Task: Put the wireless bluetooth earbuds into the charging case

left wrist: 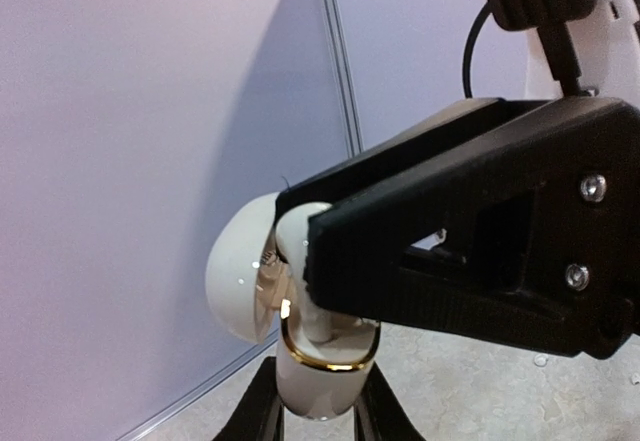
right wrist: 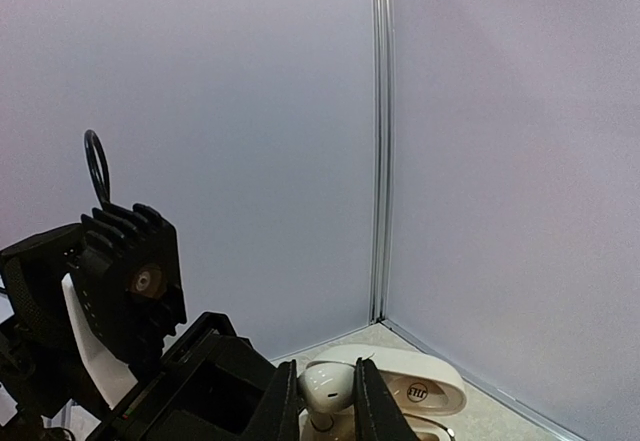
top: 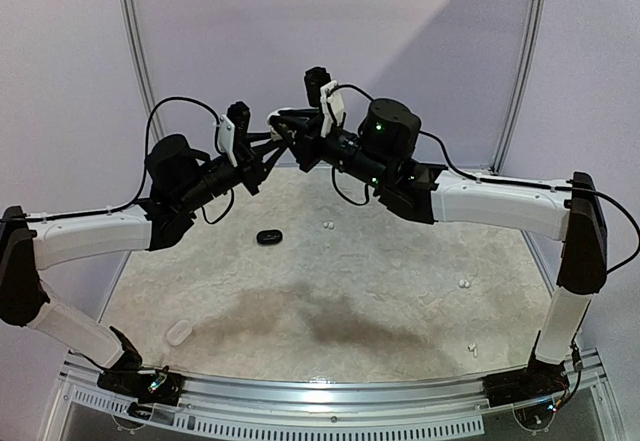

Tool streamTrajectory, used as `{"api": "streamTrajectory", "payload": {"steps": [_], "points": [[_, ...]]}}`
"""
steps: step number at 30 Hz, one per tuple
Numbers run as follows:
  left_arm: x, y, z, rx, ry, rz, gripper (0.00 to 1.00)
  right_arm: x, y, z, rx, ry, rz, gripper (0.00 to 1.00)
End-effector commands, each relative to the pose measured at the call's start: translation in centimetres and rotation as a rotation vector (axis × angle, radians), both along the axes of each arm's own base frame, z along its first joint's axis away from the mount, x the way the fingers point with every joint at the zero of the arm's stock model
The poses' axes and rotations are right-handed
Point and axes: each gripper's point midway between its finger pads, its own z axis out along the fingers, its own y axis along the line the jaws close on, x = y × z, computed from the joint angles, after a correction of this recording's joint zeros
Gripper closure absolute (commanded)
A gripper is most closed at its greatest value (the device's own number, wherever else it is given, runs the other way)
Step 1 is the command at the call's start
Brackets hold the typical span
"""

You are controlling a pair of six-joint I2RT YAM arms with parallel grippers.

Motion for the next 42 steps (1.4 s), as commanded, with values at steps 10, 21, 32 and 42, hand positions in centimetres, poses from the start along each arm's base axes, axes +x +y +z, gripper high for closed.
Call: {"api": "streamTrajectory", "payload": {"steps": [10,21,32,42], "points": [[-0.5,0.0,1.5,-0.029,-0.042,-0.006,1.0,1.2,0.5,-4.4,-0.109,0.066,-0.044,0.73],[-0.6,-0.3,1.1,-0.026,-0.008,-0.032,1.0,1.5,0.7,-3.8,-0.128,0.055,-0.053,0.79],[-0.6,-0.5,1.0,-0.067,0.065,-0.056,1.0,1.8,1.1,-4.6,-0.19,0.073,-0.057,0.74],[0.2,-0.1,0.6,-0.112,0.166,-0.03,1.0,2.2,0.7,-4.6,-0.228,0.063,-0.092,0.7]]}}
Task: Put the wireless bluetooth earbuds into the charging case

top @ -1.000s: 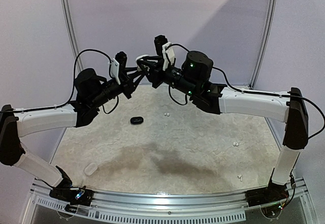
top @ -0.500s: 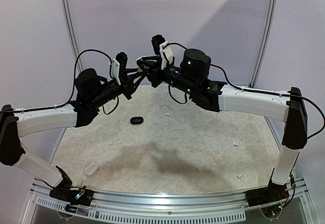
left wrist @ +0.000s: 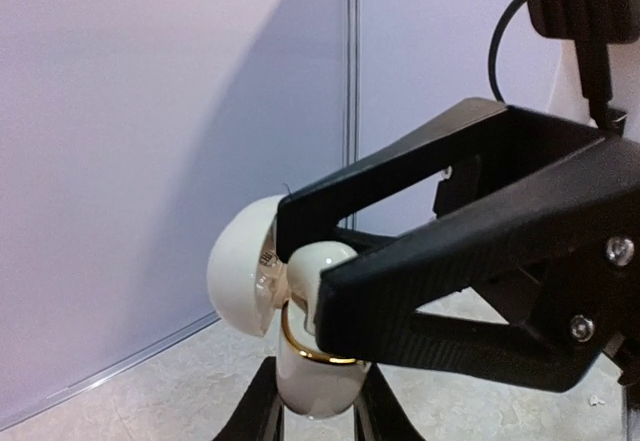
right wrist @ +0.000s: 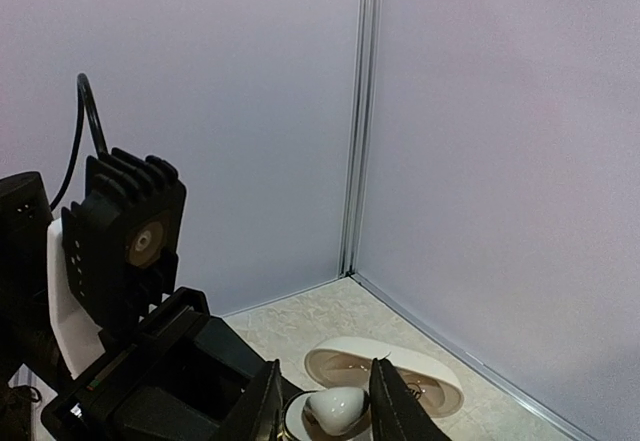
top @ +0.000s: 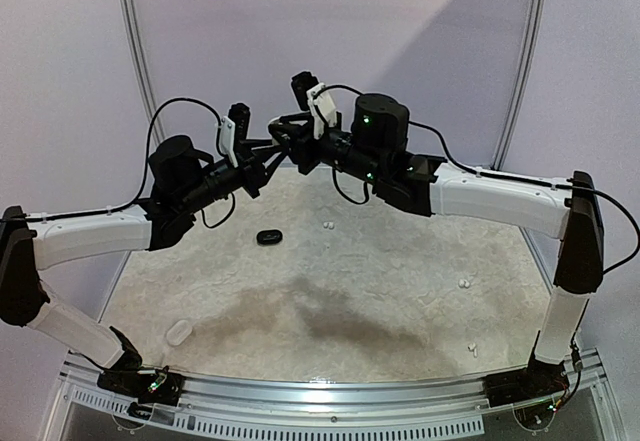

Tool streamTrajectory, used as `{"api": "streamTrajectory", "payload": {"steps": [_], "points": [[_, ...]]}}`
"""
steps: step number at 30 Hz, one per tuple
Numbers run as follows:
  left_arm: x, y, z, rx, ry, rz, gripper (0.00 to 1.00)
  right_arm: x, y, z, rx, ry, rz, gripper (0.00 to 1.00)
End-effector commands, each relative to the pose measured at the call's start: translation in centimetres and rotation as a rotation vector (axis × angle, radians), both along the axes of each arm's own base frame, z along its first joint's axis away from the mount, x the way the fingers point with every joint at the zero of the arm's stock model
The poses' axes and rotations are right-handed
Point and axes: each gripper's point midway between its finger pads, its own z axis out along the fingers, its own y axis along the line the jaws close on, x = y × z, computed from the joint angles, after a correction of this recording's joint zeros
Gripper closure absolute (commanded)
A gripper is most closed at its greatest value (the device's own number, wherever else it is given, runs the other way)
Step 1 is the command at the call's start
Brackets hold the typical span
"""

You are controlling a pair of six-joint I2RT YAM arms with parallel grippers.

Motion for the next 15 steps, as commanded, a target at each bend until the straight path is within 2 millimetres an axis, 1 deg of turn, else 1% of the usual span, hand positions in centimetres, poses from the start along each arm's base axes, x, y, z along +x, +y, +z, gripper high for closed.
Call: {"api": "streamTrajectory", "payload": {"steps": [1,6,9,11,12,14,15], "points": [[-0.1,0.0,2.2,-0.062,-0.005,-0.005,1.0,0.8,0.5,-2.7,-0.08,0.047,-0.024,0.69],[0.2,0.2,2.0,-0.058,0.008,0.012,1.0,0.8,0.5,-2.8,-0.086,0.056,-0.022,0.64],[0.2,0.1,1.8,-0.053,0.014,0.01,1.0,0.6,0.6,-2.3,-0.08,0.054,-0.015,0.61],[0.4,0.3,1.5,-0.046,0.02,0.021,1.0,0.5,0.5,-1.4,-0.077,0.045,-0.01,0.58],[0.5,0.4,1.3,-0.041,0.026,0.028,1.0,0.4,0.3,-0.4,-0.075,0.034,-0.009,0.56],[0.6,0.6,0.9,-0.033,0.042,0.039,1.0,-0.6,0.1,1.8,-0.078,0.013,0.027,0.52],[0.7,0.7,0.8,-0.032,0.049,0.04,1.0,-0.9,-0.2,3.1,-0.075,0.003,0.032,0.5]]}}
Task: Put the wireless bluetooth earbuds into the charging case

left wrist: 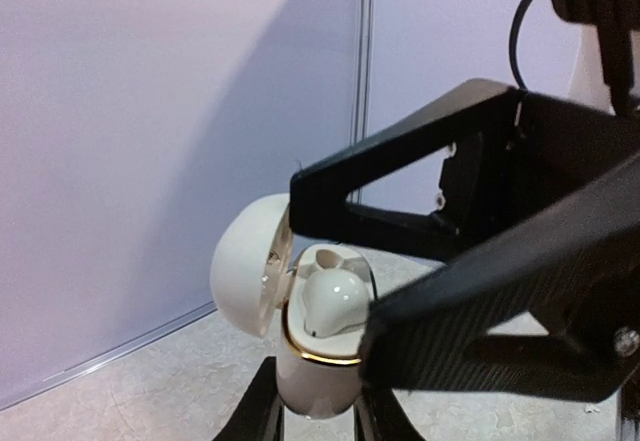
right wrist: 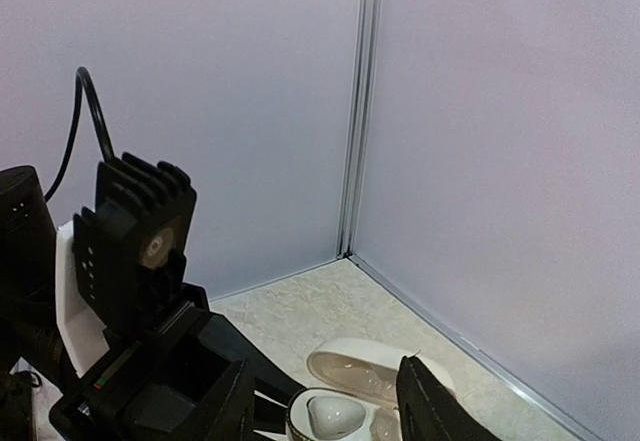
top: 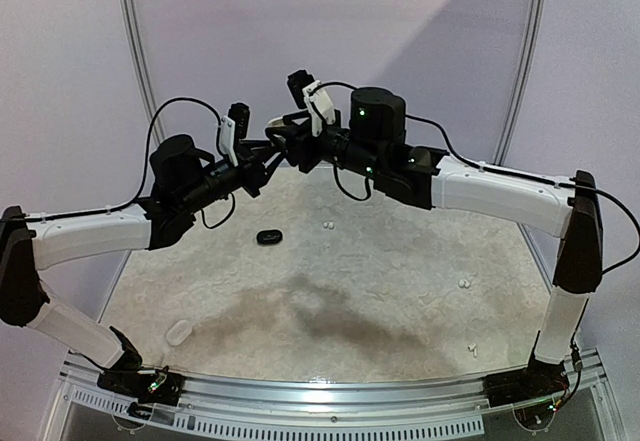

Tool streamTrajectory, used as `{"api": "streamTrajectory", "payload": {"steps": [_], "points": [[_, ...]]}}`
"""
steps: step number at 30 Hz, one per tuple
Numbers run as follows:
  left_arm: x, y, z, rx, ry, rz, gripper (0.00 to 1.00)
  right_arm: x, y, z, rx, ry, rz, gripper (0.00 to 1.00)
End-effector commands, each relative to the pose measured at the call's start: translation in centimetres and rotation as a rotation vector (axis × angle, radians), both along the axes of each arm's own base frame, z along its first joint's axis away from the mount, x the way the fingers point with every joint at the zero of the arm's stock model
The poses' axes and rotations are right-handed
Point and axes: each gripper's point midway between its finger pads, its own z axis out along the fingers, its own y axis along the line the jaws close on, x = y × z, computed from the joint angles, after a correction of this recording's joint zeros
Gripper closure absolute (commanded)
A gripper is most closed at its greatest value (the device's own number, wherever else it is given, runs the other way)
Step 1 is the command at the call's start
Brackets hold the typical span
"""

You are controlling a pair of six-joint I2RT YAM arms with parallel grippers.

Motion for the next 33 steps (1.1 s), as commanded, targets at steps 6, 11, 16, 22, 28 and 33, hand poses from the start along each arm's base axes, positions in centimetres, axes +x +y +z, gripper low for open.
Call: {"api": "streamTrajectory", "payload": {"steps": [6,11,16,22,28,33], "points": [[0.1,0.6,0.9,-0.024,0.014,0.016,1.0,-2.0,-3.9,9.6,-0.014,-0.013,0.025,0.45],[-0.1,0.6,0.8,-0.02,0.019,0.01,1.0,2.1,-11.0,9.2,0.003,0.266,-0.197,0.45],[-0.3,0.5,0.5,-0.017,0.021,0.002,1.0,6.7,-22.9,-2.7,-0.109,0.77,-0.64,0.48],[-0.5,0.4,0.7,-0.008,0.013,-0.008,1.0,1.8,-31.1,-17.1,-0.541,1.144,-0.863,0.49],[-0.6,0.2,0.4,0.001,0.011,-0.017,1.0,-7.3,-34.2,-25.4,-0.851,1.417,-0.779,0.49],[-0.7,0.0,0.2,0.005,0.01,-0.024,1.0,-12.9,-35.4,-28.4,-0.961,1.489,-0.75,0.47]]}}
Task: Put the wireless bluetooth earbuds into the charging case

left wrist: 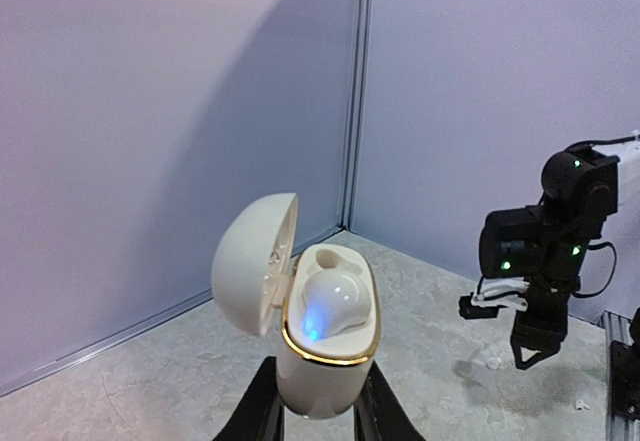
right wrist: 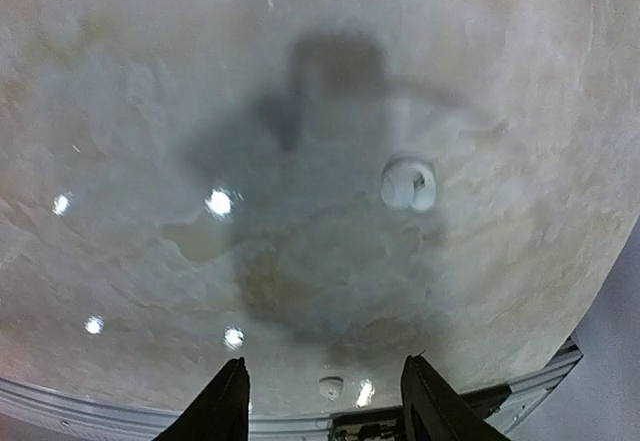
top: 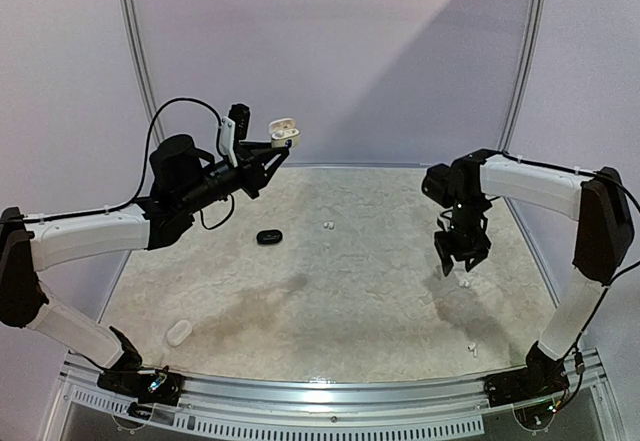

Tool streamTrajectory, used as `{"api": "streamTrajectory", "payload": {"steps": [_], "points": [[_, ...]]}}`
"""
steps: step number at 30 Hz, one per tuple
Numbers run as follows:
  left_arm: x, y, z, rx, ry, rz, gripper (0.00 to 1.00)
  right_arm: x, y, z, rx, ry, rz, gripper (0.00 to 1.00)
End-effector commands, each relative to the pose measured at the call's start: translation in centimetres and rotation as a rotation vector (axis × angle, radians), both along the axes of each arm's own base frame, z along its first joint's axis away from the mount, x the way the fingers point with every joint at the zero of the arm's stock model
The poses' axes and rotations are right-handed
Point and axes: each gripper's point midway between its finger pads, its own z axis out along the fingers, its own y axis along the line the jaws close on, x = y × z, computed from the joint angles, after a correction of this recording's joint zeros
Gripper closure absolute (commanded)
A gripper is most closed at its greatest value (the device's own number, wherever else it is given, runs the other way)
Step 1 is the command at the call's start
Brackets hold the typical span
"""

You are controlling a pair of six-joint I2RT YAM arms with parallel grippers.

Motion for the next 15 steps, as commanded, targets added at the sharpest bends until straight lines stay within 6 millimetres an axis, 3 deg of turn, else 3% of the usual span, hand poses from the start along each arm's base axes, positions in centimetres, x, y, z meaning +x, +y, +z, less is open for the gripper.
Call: {"api": "streamTrajectory", "payload": {"steps": [1,4,7,15], "points": [[-0.5,-0.1,0.6,0.002,-0.023,-0.017,1.0,-5.9,-0.3,0.1,0.003,0.095,0.04,0.47],[-0.6,-0.2,0.7,0.003,-0.028,-0.022,1.0,-9.2,0.9,-1.8,0.019,0.165,0.091,0.45],[-0.8,-0.4,0.9,0.004,-0.035,-0.032,1.0,-11.6,0.7,-3.9,0.031,0.222,0.077,0.45],[-1.3,-0.5,0.8,0.004,-0.038,-0.045,1.0,-12.2,-0.3,-6.3,0.042,0.158,0.07,0.51]]}}
